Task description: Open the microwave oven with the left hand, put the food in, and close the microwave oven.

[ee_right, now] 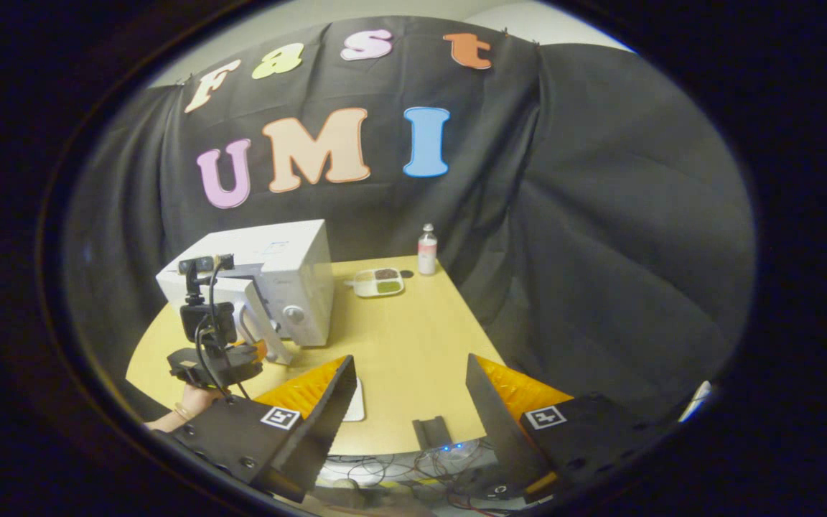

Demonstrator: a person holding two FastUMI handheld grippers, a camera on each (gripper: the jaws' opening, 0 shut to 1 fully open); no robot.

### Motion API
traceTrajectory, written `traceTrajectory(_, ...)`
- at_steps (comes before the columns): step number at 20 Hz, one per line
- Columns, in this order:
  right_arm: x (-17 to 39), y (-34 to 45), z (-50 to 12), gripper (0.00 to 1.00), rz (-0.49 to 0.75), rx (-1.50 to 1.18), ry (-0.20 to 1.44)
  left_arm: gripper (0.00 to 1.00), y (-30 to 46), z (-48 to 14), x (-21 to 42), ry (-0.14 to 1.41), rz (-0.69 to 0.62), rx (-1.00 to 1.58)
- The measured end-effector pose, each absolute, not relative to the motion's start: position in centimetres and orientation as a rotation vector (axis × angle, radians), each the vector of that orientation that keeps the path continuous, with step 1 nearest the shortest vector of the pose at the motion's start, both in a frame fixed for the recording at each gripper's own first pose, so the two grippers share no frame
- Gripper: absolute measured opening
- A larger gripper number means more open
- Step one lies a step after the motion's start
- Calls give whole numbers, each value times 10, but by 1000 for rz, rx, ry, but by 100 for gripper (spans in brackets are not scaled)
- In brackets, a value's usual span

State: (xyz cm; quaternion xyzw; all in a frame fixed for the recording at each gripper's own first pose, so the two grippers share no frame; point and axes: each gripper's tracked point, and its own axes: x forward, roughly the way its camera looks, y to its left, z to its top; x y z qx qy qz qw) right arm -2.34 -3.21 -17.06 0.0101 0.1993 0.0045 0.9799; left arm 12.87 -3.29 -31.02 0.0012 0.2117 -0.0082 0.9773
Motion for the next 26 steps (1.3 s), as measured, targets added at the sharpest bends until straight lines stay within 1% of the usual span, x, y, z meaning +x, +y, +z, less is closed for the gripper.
traceTrajectory(1, -21, -30, -173, 98, 32, 15, 409, 13, -29, -312, 120, 441, -8, -7)
traceTrajectory(2, -20, -26, -176, 98, 55, 12, 412, 15, -25, -313, 113, 446, 3, -11)
traceTrajectory(3, -19, -23, -176, 98, 78, 12, 411, 20, -21, -314, 105, 455, 14, -23)
traceTrajectory(4, -18, -19, -177, 98, 100, 11, 410, 22, -18, -313, 98, 455, 23, -45)
traceTrajectory(5, -17, -16, -177, 98, 120, 7, 409, 29, -15, -312, 91, 453, 30, -69)
traceTrajectory(6, -16, -13, -179, 98, 139, 2, 410, 28, -8, -311, 83, 451, 45, -86)
traceTrajectory(7, -15, -11, -180, 98, 158, -4, 411, 36, 0, -310, 78, 446, 62, -90)
traceTrajectory(8, -15, -8, -182, 98, 176, -10, 412, 41, 9, -310, 71, 442, 83, -87)
traceTrajectory(9, -15, -6, -184, 98, 193, -16, 414, 59, 17, -310, 64, 436, 100, -89)
traceTrajectory(10, -14, -4, -187, 98, 209, -20, 417, 67, 25, -310, 56, 437, 116, -96)
traceTrajectory(11, -13, -1, -189, 98, 225, -25, 420, 84, 32, -310, 50, 438, 132, -105)
traceTrajectory(12, -13, 1, -191, 98, 240, -30, 424, 84, 38, -310, 45, 434, 148, -115)
traceTrajectory(13, -12, 3, -194, 98, 251, -37, 430, 92, 45, -309, 37, 430, 164, -121)
traceTrajectory(15, -11, 10, -198, 98, 270, -52, 437, 96, 58, -308, 21, 432, 193, -131)
traceTrajectory(19, -9, 30, -205, 98, 293, -65, 447, 95, 94, -306, -17, 437, 238, -149)
traceTrajectory(22, -5, 51, -214, 98, 283, -64, 465, 95, 123, -306, -40, 446, 267, -179)
traceTrajectory(26, 4, 85, -244, 98, 263, -40, 533, 95, 165, -302, -63, 449, 294, -231)
